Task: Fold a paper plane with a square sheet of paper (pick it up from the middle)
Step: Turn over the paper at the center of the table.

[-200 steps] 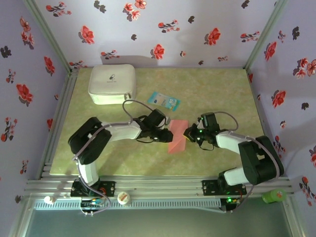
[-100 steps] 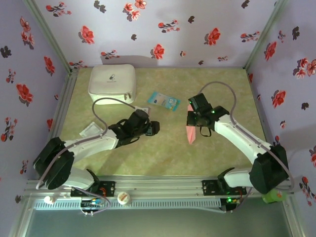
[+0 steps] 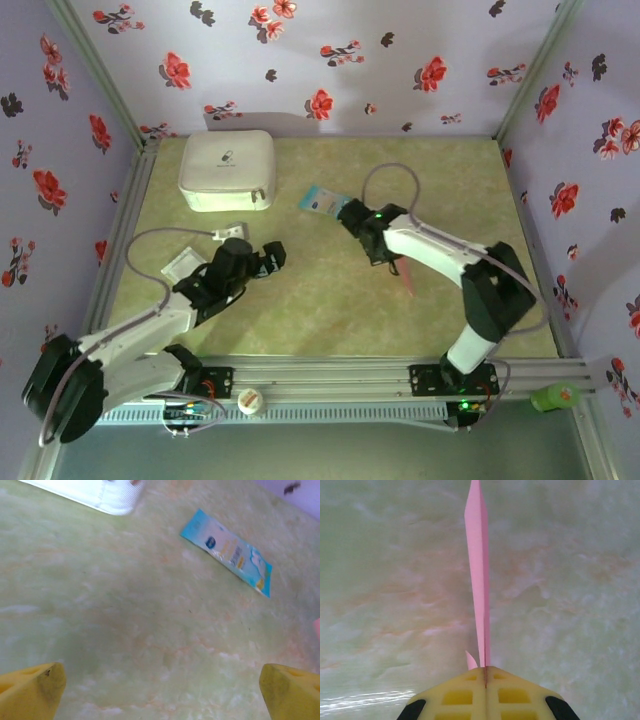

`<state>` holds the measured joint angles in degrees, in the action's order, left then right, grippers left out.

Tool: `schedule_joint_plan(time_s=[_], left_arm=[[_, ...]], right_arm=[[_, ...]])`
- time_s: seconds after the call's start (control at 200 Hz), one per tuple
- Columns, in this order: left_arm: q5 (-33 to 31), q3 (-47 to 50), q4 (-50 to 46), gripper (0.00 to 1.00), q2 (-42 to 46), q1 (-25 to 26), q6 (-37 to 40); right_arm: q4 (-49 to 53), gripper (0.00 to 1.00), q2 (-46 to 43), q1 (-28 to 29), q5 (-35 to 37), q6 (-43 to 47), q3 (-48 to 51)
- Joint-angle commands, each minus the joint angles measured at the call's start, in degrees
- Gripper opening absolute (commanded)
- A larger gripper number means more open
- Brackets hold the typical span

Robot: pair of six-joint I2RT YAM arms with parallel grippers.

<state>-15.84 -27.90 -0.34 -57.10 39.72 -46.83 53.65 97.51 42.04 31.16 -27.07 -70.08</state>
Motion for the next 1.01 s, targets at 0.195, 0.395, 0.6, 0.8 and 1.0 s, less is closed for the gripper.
schedule_joint_plan(time_s=[0.195,0.395,0.6,0.8,1.0], left_arm=[[-2.8,1.9,-4.5,1.00,10.8,-3.7,-2.4],[-1.5,2.5,-3.3,1.00,11.7,-3.8,-2.0],[6.2,0.5,1.0,0.91,7.5,-3.9,0.9],[14.7,-5.8,0.9,0.75,-2.5,-4.0,3.1],[22.3,-10.7,1.6,0.56,-13.6,-4.0,1.7]], right_arm=[[-0.6,0.09,12.9,8.7,-4.6,-6.2,-11.0],[-5.4,0.16,16.2,8.8,-18.7,-6.7,-14.1],[-12.0,0.32,13.4,6.7,-36.6,-5.7,-13.3],[-25.1,0.48,0.8,-3.1,-49.3,-8.5,1.3],[-33.5,0.39,-6.6,-14.5,-57.2,-9.6,15.9]])
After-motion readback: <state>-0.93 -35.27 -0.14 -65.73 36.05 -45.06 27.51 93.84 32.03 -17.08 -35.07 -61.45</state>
